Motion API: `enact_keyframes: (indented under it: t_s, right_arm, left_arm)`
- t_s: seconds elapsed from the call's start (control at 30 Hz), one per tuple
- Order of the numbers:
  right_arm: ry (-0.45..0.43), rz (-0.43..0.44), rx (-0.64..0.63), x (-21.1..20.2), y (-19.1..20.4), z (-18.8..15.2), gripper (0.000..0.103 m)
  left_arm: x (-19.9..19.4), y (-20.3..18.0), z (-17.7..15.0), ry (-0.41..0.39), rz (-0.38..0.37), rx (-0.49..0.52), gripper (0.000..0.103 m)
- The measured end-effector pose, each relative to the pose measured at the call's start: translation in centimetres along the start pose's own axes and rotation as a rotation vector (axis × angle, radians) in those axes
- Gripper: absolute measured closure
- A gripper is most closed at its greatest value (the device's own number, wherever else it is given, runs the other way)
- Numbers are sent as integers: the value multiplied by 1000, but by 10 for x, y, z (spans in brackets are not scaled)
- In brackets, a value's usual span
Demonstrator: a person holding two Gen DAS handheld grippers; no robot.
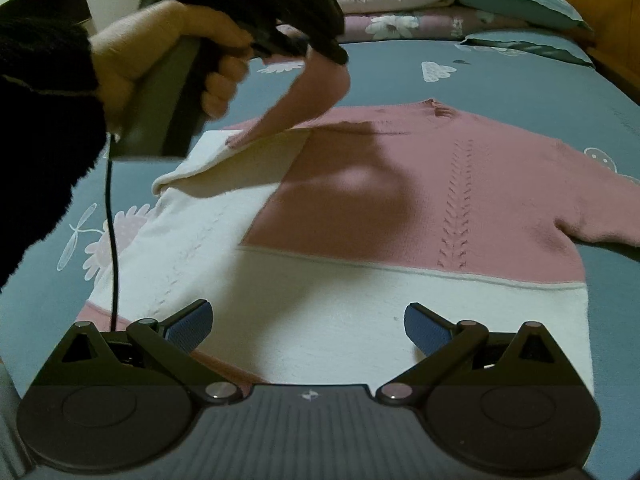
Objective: Fold clothes
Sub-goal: 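Lay the pink sleeve across the sweater body and open the left gripper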
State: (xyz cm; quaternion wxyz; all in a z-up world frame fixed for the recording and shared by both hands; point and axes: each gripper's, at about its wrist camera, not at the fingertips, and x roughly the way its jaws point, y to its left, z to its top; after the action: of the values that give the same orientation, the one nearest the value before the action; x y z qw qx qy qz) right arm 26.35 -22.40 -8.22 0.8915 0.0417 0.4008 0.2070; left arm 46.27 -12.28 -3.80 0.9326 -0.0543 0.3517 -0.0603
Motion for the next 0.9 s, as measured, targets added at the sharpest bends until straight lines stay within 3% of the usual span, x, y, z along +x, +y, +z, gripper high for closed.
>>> enact_keyframes:
  t_s: [0.3, 0.47, 0.9]
  right_arm:
    - [5, -18, 13, 1, -4, -1, 0]
    - [-1, -21, 20, 1, -6, 0, 0]
    - [-7, -30, 34, -3, -7, -1, 0]
  left_arm:
    - [7, -23, -14, 18, 45, 133, 93]
    - [6, -33, -17, 4, 59, 194, 67]
    - [7, -52, -23, 9, 62, 308, 59]
